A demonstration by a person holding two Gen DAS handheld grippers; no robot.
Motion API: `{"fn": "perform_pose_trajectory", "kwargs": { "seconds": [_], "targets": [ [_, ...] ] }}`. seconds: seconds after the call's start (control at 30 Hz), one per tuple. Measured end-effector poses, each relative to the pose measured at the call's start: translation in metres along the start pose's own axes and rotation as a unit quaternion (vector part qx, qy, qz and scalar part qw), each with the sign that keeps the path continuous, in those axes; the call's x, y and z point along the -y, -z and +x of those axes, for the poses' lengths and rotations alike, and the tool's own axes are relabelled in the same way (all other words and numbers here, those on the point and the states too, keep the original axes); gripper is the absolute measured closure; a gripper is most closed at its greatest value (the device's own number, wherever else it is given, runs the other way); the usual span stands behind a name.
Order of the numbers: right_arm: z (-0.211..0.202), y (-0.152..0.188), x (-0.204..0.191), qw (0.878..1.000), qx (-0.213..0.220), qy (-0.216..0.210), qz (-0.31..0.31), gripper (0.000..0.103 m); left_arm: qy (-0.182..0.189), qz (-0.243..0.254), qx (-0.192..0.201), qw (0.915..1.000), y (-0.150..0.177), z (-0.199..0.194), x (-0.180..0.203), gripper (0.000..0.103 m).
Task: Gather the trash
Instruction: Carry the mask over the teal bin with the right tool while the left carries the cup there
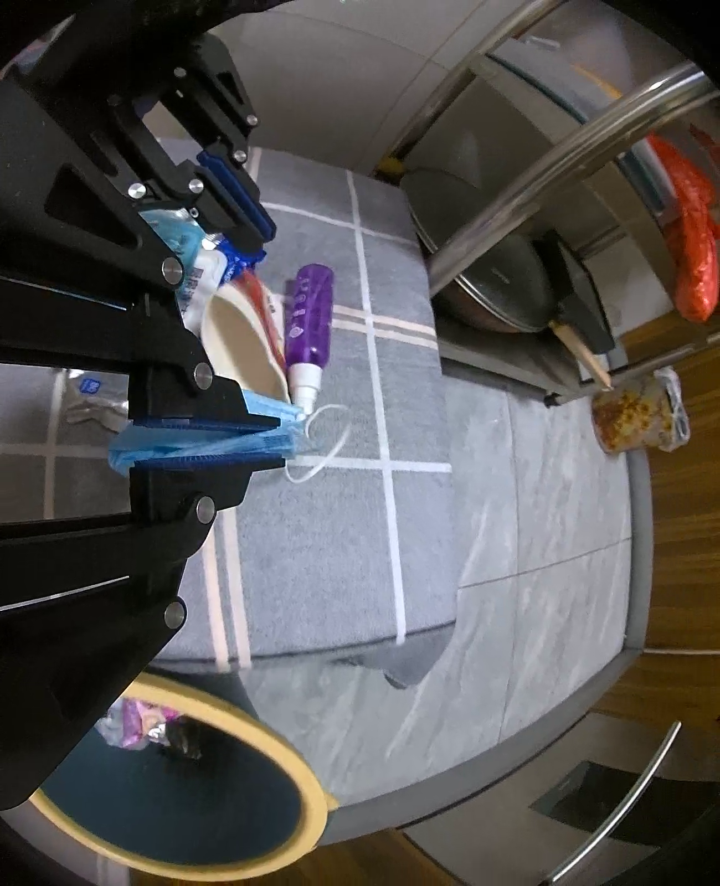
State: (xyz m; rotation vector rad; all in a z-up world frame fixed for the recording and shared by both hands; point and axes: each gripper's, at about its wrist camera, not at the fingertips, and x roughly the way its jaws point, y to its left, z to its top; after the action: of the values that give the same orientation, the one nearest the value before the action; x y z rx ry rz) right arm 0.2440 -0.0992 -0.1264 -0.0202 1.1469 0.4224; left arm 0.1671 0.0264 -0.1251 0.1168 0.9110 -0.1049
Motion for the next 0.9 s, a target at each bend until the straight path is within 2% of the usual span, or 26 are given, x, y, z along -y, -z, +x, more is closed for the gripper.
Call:
{"fn": "perform_pose_trajectory", "kwargs": {
  "seconds": [0.07, 0.4, 0.43, 0.5, 0.53, 0.57, 0.9],
  "targets": [
    [-0.007, 0.003, 0.003, 1.000, 0.006, -0.001, 0.006, 0.095, -0.001, -0.002, 0.003, 1.0000, 0.002, -0.005, 0.002, 0.102],
    [-0.041, 0.029, 0.012, 1.000, 0.030, 0.005, 0.005, 0.095, 0.009, -0.037, 0.004, 0.9992, 0.015, -0.022, 0.007, 0.101],
    [-0.041, 0.029, 0.013, 0.999, 0.030, 0.010, 0.002, 0.095, 0.011, -0.040, 0.005, 0.9991, 0.014, -0.021, 0.008, 0.098],
    [-0.045, 0.030, 0.021, 0.999, 0.034, 0.015, -0.001, 0.095, 0.008, -0.040, 0.004, 0.9992, 0.011, -0.017, 0.011, 0.083],
    [-0.047, 0.031, 0.025, 0.999, 0.035, 0.015, -0.001, 0.095, 0.006, -0.039, 0.004, 0.9992, 0.010, -0.015, 0.013, 0.068],
    [-0.049, 0.032, 0.030, 0.999, 0.036, 0.015, -0.001, 0.095, 0.005, -0.038, 0.005, 0.9993, 0.008, -0.012, 0.016, 0.066],
    [-0.057, 0.039, 0.077, 0.999, 0.034, 0.017, 0.026, 0.095, -0.021, 0.019, -0.040, 0.9988, -0.010, 0.043, 0.050, 0.067]
  ]
}}
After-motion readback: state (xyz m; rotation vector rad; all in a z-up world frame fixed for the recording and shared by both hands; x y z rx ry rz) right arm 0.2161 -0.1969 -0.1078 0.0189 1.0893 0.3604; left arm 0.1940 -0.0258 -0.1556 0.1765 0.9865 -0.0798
